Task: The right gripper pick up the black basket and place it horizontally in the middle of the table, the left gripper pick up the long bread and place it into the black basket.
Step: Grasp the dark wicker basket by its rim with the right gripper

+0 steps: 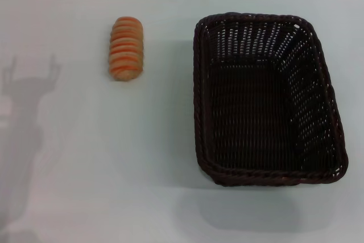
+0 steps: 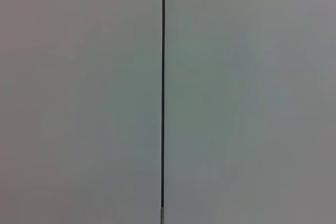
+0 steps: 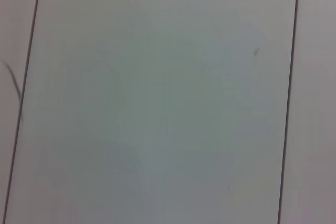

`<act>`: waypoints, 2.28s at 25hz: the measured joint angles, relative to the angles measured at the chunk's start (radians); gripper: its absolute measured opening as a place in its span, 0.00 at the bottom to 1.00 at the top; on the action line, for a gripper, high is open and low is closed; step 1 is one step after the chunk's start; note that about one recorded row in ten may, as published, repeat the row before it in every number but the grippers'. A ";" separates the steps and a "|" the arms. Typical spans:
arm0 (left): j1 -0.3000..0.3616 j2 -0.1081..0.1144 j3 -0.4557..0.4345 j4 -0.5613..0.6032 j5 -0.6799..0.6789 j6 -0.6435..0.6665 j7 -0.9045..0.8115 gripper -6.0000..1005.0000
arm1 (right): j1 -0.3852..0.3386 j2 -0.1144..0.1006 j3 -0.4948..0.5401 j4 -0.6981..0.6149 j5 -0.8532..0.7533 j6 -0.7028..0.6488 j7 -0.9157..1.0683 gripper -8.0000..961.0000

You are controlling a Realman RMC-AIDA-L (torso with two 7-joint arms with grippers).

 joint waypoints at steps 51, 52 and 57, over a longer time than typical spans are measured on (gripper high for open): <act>-0.041 0.003 -0.099 0.074 0.064 0.113 0.000 0.83 | 0.367 0.094 0.254 0.363 0.003 1.257 -0.086 0.69; -0.044 0.003 -0.101 0.074 0.064 0.116 0.000 0.83 | 0.393 0.093 0.259 0.365 0.003 1.290 -0.080 0.69; -0.053 0.005 -0.110 0.076 0.065 0.132 0.000 0.83 | 0.545 0.091 0.307 0.361 0.002 1.507 -0.043 0.69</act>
